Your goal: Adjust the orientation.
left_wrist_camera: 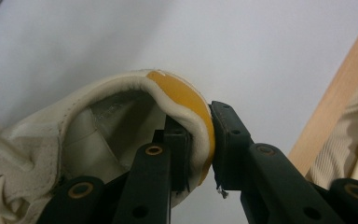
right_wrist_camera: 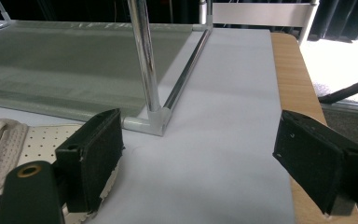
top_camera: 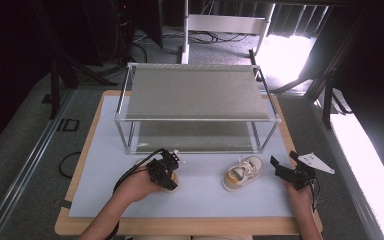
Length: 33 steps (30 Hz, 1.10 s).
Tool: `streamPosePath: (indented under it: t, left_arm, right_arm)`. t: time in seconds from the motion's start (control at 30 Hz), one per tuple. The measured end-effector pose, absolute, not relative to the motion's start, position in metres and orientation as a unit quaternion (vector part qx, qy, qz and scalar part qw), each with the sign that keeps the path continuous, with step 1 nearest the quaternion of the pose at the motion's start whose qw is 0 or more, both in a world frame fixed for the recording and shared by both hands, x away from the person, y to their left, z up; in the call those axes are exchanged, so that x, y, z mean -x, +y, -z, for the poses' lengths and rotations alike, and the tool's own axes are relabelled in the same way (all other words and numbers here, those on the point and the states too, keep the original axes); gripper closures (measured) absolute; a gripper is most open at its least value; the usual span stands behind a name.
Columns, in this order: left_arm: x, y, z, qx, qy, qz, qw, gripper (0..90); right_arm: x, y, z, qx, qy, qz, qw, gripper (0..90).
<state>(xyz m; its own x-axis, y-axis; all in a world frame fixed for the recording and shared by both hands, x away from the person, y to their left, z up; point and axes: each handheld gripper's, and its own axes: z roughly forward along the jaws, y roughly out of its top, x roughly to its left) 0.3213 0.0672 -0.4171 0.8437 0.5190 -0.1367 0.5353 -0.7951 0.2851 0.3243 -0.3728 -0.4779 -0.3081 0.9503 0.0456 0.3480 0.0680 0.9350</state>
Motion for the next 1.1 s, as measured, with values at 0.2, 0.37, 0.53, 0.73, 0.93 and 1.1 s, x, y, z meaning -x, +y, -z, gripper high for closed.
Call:
streamPosePath:
  t: [0.2,0.37,0.53,0.73,0.93,1.1]
  left_arm:
    - [-0.309,0.064,0.414,-0.966,0.211,0.035,0.147,78.3]
    - [-0.304,0.061,0.412,-0.979,0.153,0.029,0.130,78.4]
    - [-0.299,0.055,0.402,-0.990,0.084,-0.004,0.113,78.5]
    - [-0.291,0.048,0.397,-0.991,-0.010,-0.013,0.135,78.4]
    - [-0.290,0.047,0.406,-0.986,-0.073,-0.021,0.146,78.2]
    - [-0.286,0.050,0.412,-0.987,-0.110,-0.009,0.119,76.5]
  right_arm:
    - [-0.325,-0.372,0.478,-0.494,0.658,-0.470,0.319,15.2]
    - [-0.325,-0.372,0.478,-0.493,0.659,-0.470,0.320,15.2]
    - [-0.325,-0.372,0.478,-0.493,0.659,-0.470,0.320,15.3]
    - [-0.325,-0.372,0.478,-0.493,0.659,-0.470,0.319,15.2]
    - [-0.324,-0.372,0.478,-0.492,0.659,-0.471,0.319,15.2]
    - [-0.325,-0.372,0.478,-0.492,0.659,-0.470,0.319,15.3]
